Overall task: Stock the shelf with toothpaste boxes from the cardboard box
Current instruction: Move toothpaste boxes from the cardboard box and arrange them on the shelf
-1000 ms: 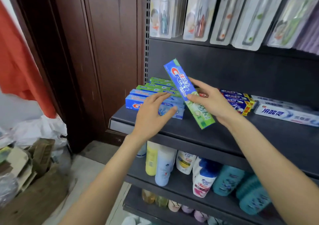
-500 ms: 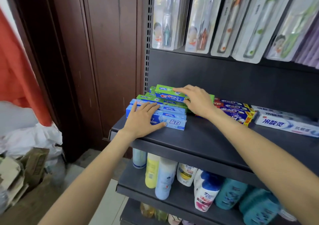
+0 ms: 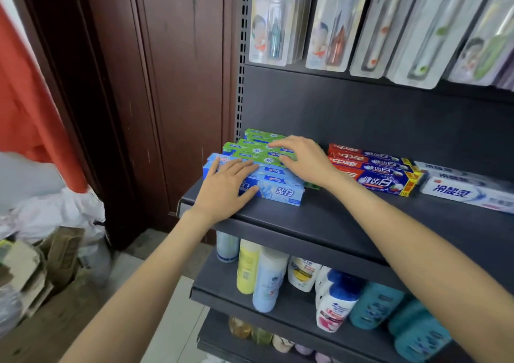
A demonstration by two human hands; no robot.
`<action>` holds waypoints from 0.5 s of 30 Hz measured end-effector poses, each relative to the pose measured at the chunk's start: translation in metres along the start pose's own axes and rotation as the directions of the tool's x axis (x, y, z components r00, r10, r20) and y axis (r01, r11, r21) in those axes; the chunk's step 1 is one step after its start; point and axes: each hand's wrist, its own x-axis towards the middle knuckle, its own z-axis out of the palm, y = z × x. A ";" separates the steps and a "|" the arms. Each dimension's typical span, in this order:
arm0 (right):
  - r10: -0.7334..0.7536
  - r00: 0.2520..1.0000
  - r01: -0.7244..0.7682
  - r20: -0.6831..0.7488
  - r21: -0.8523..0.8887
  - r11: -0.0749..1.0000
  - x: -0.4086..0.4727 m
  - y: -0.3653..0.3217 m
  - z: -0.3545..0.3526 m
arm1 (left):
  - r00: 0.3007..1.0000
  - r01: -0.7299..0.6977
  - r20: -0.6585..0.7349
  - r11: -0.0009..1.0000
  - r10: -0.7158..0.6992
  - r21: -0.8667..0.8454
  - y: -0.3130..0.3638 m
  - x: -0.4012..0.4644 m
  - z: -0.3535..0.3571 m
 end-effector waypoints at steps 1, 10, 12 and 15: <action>-0.006 1.000 0.006 -0.013 -0.012 1.000 -0.006 -0.001 -0.003 | 1.000 -0.004 -0.026 1.000 0.003 -0.015 0.004 -0.001 0.000; -0.099 0.916 0.069 -0.389 -0.089 0.994 -0.172 -0.009 -0.026 | 0.868 -0.240 -0.486 0.941 0.099 -0.237 0.121 -0.042 -0.010; -0.094 0.913 0.055 -0.397 -0.108 0.993 -0.227 -0.007 -0.023 | 0.868 -0.322 -0.475 0.893 0.145 -0.314 0.154 -0.063 0.000; -0.043 0.957 0.008 -0.286 -0.120 0.993 -0.311 0.005 -0.010 | 0.908 -0.382 -0.341 0.817 0.244 -0.432 0.204 -0.100 0.033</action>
